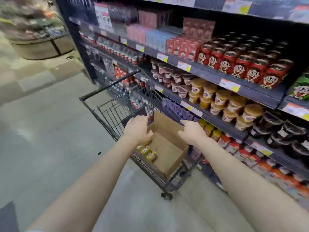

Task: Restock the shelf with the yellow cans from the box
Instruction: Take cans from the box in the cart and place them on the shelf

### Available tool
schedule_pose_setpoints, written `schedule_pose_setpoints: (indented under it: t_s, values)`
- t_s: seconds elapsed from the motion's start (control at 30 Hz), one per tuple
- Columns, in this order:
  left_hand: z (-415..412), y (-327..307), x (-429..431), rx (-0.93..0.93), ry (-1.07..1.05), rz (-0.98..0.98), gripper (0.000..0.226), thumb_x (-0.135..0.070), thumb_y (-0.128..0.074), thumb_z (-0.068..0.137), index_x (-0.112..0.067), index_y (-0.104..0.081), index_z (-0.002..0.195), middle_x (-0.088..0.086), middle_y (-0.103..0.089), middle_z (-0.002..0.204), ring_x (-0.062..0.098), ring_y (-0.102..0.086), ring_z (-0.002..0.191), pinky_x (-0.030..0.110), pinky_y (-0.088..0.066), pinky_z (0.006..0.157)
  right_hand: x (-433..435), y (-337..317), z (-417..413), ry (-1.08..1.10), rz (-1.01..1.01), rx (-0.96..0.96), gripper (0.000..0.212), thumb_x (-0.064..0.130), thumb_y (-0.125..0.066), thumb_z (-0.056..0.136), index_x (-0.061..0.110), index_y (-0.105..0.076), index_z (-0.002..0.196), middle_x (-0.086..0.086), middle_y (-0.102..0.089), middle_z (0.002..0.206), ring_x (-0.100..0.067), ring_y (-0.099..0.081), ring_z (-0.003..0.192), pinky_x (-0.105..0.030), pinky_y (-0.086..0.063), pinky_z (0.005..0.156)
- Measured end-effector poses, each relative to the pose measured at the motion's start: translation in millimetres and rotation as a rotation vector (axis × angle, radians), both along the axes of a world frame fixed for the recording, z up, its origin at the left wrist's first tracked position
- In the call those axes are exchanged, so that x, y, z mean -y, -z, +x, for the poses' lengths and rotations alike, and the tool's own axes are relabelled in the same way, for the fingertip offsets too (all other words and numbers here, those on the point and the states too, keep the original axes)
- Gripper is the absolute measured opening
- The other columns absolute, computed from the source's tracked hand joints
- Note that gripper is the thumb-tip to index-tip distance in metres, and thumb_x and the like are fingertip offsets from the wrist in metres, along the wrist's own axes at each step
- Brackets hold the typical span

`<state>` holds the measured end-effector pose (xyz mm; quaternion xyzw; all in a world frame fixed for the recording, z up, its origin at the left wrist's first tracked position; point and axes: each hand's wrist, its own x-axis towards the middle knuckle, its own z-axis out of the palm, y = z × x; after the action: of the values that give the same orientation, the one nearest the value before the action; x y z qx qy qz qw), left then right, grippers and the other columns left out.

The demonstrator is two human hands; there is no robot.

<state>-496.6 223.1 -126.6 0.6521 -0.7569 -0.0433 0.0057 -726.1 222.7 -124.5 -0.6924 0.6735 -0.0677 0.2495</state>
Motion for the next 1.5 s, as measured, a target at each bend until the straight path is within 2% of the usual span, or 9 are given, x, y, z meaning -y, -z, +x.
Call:
schedule_pose_setpoints:
  t_s: [0.17, 0.3, 0.43, 0.67, 0.8, 0.93, 1.03, 1.37, 1.5]
  values:
    - [37, 28, 59, 0.012, 0.053, 0.051, 0.067, -0.045, -0.053, 0.094, -0.013, -0.042, 0.152, 0.007, -0.051, 0.149, 0.026, -0.044, 0.141, 0.042, -0.032, 0.12, 45, 41, 42, 0.033, 0.055, -0.015, 0.06, 0.031, -0.056, 0.088, 0.024, -0.047, 0.147, -0.007, -0.063, 0.133, -0.03, -0.061, 0.116, -0.042, -0.056, 0.09]
    - [52, 54, 107, 0.012, 0.077, 0.108, 0.067, -0.044, -0.053, 0.096, -0.013, -0.039, 0.154, 0.008, -0.047, 0.153, 0.026, -0.04, 0.144, 0.042, -0.027, 0.121, 92, 82, 63, 0.105, 0.132, -0.01, 0.065, 0.031, -0.057, 0.092, 0.018, -0.039, 0.153, -0.008, -0.052, 0.147, -0.03, -0.053, 0.131, -0.042, -0.05, 0.101]
    - [65, 89, 164, 0.048, 0.088, 0.185, 0.073, -0.045, -0.052, 0.097, -0.012, -0.031, 0.159, 0.008, -0.037, 0.162, 0.025, -0.031, 0.151, 0.041, -0.022, 0.124, 147, 131, 81, 0.157, 0.244, -0.001, 0.057, 0.03, -0.056, 0.091, 0.019, -0.047, 0.146, -0.008, -0.056, 0.143, -0.032, -0.054, 0.13, -0.042, -0.049, 0.103]
    - [75, 168, 250, 0.07, 0.094, 0.392, 0.062, -0.046, -0.053, 0.095, -0.016, -0.042, 0.148, 0.007, -0.052, 0.146, 0.03, -0.053, 0.132, 0.042, -0.045, 0.105, 201, 216, 99, 0.29, 0.479, 0.023, 0.039, 0.03, -0.055, 0.093, 0.01, -0.065, 0.125, -0.013, -0.067, 0.126, -0.033, -0.062, 0.118, -0.037, -0.053, 0.095]
    - [72, 216, 264, 0.072, 0.106, 0.534, 0.047, -0.05, -0.053, 0.092, -0.019, -0.052, 0.127, 0.008, -0.061, 0.128, 0.033, -0.061, 0.117, 0.042, -0.049, 0.093, 205, 256, 104, 0.431, 0.593, 0.084, 0.039, 0.033, -0.053, 0.099, 0.002, -0.068, 0.118, -0.015, -0.069, 0.121, -0.033, -0.064, 0.115, -0.034, -0.053, 0.09]
    - [71, 276, 262, 0.053, 0.124, 0.728, 0.053, -0.049, -0.057, 0.095, -0.016, -0.049, 0.135, 0.011, -0.057, 0.135, 0.034, -0.057, 0.125, 0.042, -0.048, 0.098, 198, 300, 111, 0.534, 0.701, 0.13, 0.032, 0.024, -0.055, 0.094, 0.006, -0.066, 0.118, -0.014, -0.069, 0.12, -0.031, -0.065, 0.113, -0.031, -0.054, 0.087]
    - [74, 324, 258, 0.062, 0.128, 0.817, 0.059, -0.052, -0.053, 0.099, -0.016, -0.044, 0.145, 0.011, -0.054, 0.141, 0.032, -0.056, 0.13, 0.041, -0.048, 0.103, 189, 330, 122, 0.638, 0.752, 0.167, 0.035, 0.038, -0.058, 0.093, 0.011, -0.07, 0.111, -0.013, -0.071, 0.113, -0.032, -0.067, 0.106, -0.033, -0.056, 0.086]
    - [84, 453, 255, 0.09, 0.152, 0.996, 0.058, -0.045, -0.059, 0.097, -0.011, -0.042, 0.141, 0.012, -0.052, 0.142, 0.032, -0.049, 0.134, 0.043, -0.045, 0.109, 182, 452, 178, 0.862, 0.859, 0.281, 0.044, 0.038, -0.059, 0.098, 0.003, -0.06, 0.124, -0.014, -0.066, 0.123, -0.029, -0.063, 0.114, -0.031, -0.051, 0.088]
    - [81, 478, 250, 0.016, 0.036, 1.016, 0.06, -0.039, -0.066, 0.095, -0.009, -0.041, 0.14, 0.015, -0.053, 0.141, 0.034, -0.051, 0.133, 0.041, -0.042, 0.108, 185, 487, 189, 1.026, 0.843, 0.377, 0.042, 0.037, -0.067, 0.092, 0.002, -0.064, 0.115, -0.014, -0.068, 0.116, -0.03, -0.065, 0.109, -0.03, -0.05, 0.083]
